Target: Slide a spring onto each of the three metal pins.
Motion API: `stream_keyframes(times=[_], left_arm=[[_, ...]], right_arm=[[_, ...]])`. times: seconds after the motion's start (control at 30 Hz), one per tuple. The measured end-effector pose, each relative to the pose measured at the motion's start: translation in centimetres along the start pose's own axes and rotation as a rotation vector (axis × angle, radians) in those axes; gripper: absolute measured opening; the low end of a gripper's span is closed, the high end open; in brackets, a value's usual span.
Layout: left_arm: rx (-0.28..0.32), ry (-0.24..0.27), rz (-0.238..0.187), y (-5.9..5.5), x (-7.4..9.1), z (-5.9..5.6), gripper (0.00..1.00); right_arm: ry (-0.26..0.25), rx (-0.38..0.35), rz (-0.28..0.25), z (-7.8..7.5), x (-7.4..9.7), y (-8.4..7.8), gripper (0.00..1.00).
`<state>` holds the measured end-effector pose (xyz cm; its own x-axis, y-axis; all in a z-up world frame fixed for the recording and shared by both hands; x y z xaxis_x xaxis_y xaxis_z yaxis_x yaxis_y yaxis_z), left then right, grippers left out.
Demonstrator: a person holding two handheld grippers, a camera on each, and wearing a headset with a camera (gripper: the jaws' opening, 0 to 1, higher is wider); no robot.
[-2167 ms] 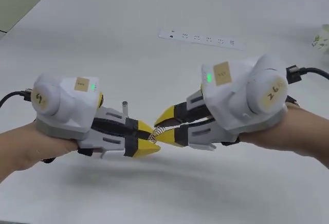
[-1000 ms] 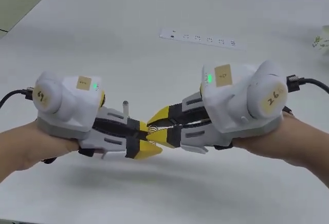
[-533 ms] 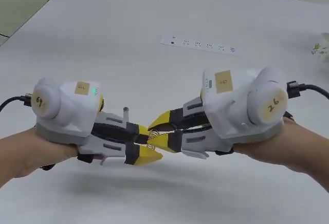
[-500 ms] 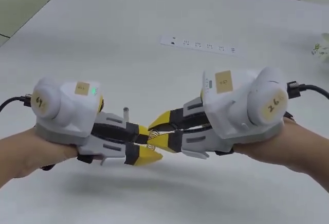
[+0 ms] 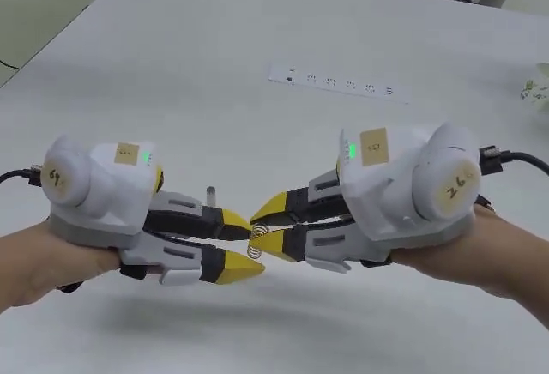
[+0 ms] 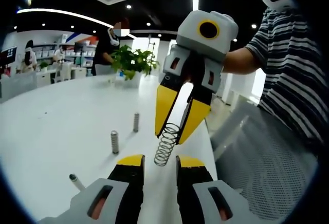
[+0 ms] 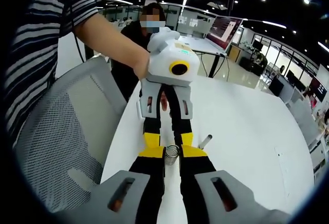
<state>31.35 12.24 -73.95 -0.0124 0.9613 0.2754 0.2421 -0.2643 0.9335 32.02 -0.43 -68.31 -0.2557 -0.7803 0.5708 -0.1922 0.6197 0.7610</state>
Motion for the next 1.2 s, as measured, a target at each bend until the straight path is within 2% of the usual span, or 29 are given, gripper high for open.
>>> stream_keyframes(times=[0.5, 0.63, 0.83, 1.2], left_arm=[[0.029, 0.031, -0.009, -0.3, 1.0, -0.3, 0.26], [0.034, 0.041, -0.013, -0.4, 1.4, -0.4, 0.32], [0.051, 0.056, -0.012, -0.9, 2.0, -0.5, 0.37], [0.074, 0.115, -0.011, -2.1, 3.9, -0.7, 0.48]], right_arm=[[-0.012, 0.011, 0.014, 0.0, 0.2, -0.2, 0.07], [-0.02, 0.013, 0.012, -0.1, 0.3, -0.2, 0.07], [-0.029, 0.015, 0.013, -0.3, 0.3, -0.3, 0.07], [-0.038, 0.006, 0.019, -0.6, 0.3, -0.8, 0.07]])
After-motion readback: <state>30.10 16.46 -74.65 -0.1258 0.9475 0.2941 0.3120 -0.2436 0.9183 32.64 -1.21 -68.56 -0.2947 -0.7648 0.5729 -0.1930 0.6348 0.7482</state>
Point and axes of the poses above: the centre of the closed fingertips' face, and the gripper's own axes: x roughly backward along the fingers, z roughly to its left, y roughly out of its top, the point moved 9 cm from there along x, roughly backward along the fingers, and after that the axes turned 13 degrees about -y, right-handed, at the moved point
